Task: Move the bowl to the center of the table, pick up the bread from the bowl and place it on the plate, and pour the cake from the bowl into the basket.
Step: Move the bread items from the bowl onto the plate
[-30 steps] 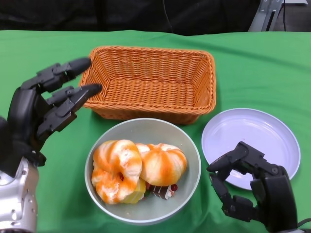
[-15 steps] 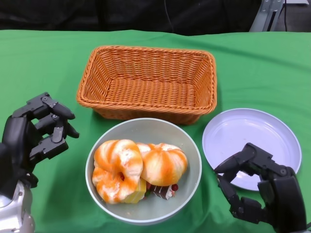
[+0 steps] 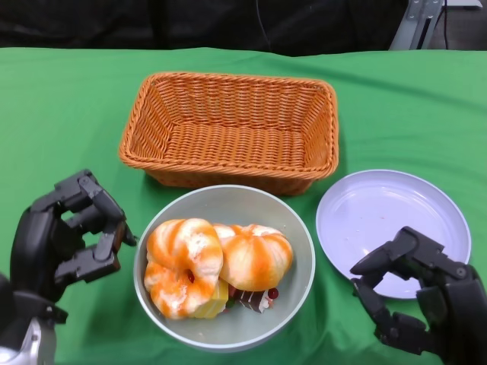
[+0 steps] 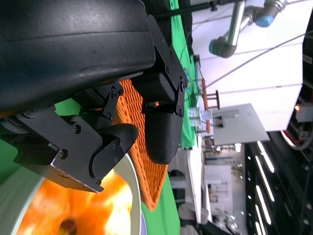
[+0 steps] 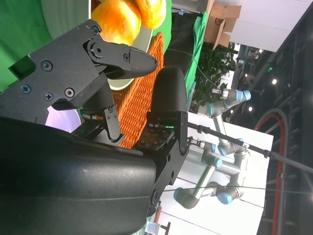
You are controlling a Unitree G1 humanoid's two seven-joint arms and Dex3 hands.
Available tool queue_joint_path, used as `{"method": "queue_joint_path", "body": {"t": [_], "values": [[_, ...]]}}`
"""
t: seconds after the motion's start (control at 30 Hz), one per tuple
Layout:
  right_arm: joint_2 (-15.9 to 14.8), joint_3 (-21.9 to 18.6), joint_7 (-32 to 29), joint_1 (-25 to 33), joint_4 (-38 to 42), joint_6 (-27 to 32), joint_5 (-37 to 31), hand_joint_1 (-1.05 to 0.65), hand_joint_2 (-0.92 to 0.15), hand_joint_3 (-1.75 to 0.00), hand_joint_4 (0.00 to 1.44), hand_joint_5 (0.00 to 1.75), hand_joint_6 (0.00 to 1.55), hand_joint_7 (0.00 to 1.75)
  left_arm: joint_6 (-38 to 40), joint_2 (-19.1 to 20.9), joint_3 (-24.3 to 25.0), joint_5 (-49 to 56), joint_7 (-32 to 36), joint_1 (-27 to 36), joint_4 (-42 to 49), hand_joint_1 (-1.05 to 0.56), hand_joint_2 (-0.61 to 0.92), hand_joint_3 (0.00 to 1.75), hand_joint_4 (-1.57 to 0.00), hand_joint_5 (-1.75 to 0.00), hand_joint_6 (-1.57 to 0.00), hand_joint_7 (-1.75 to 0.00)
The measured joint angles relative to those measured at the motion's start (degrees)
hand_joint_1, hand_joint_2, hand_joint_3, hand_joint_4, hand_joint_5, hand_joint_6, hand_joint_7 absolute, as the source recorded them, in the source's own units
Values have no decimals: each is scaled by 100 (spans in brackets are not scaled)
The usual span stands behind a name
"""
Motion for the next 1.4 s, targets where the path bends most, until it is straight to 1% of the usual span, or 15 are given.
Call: {"method": "queue_joint_path", "body": {"t": [0.1,0.2,0.23,0.27,0.3,0.33,0.4,0.47,0.6,0.77,0.8,0.93,1.07,1.17,1.4], "values": [[-58,-96,-2,45,-161,13,-28,-22,-55,-81,72,136,73,106,20,-13,-56,12,8,211,-246,2,50,120,-77,-168,-77,-151],[-142,-109,78,68,-344,19,-25,-24,-54,-82,72,135,73,99,139,-36,-72,11,62,366,-502,4,49,122,-77,-168,-78,-150],[-161,-110,88,68,-408,35,-36,-25,-55,-78,73,135,74,97,157,-45,-76,18,89,397,-563,4,50,122,-77,-167,-78,-150],[-174,-111,90,71,-495,73,-57,-27,-58,-70,74,134,74,94,165,-51,-79,30,131,418,-611,5,50,123,-78,-167,-78,-150],[-184,-116,84,86,-625,160,-123,-30,-68,-51,75,134,74,91,170,-54,-80,36,161,428,-642,6,50,123,-78,-167,-78,-149],[-223,-115,88,121,-868,335,-278,-34,-79,-27,73,125,74,82,172,-55,-80,42,190,440,-665,5,50,123,-78,-166,-78,-149],[-323,-102,125,167,-1441,660,-570,-37,-88,-11,70,114,73,74,204,-66,-81,52,278,458,-684,5,50,123,-78,-166,-78,-148],[-444,-104,184,178,-1960,943,-877,-43,-91,-3,69,98,72,64,282,-88,-91,85,375,473,-722,4,51,120,-77,-166,-78,-147],[-621,-96,307,206,-2995,1738,-1601,-58,-92,-3,64,85,68,47,350,-135,-111,127,469,483,-770,6,53,121,-76,-168,-78,-148],[-832,-9,565,176,-4047,2493,-2898,-71,-92,-6,55,79,64,22,-57,-175,-114,291,469,414,-441,5,51,123,-77,-168,-77,-151],[-839,48,625,161,-4221,2639,-3133,-74,-92,-6,54,71,63,15,-113,-176,-111,335,487,395,-381,5,51,122,-76,-167,-77,-151],[-843,366,818,83,-4638,3009,-3892,-75,-92,-4,52,53,61,4,-217,-176,-106,497,641,345,-230,2,52,117,-77,-163,-79,-147],[-842,683,850,-112,-4680,3076,-4317,-75,-92,-2,53,41,60,1,-209,-195,-103,628,900,343,-228,2,55,113,-77,-161,-79,-145],[-885,892,695,-395,-4550,2876,-4597,-77,-92,-3,50,36,58,0,-209,-211,-102,648,937,324,-215,3,57,111,-75,-162,-77,-144],[-995,1186,0,-931,-3864,2375,-5223,-82,-92,-2,53,28,55,0,-224,-216,-87,697,1062,258,-130,3,57,111,-74,-161,-76,-145]]}}
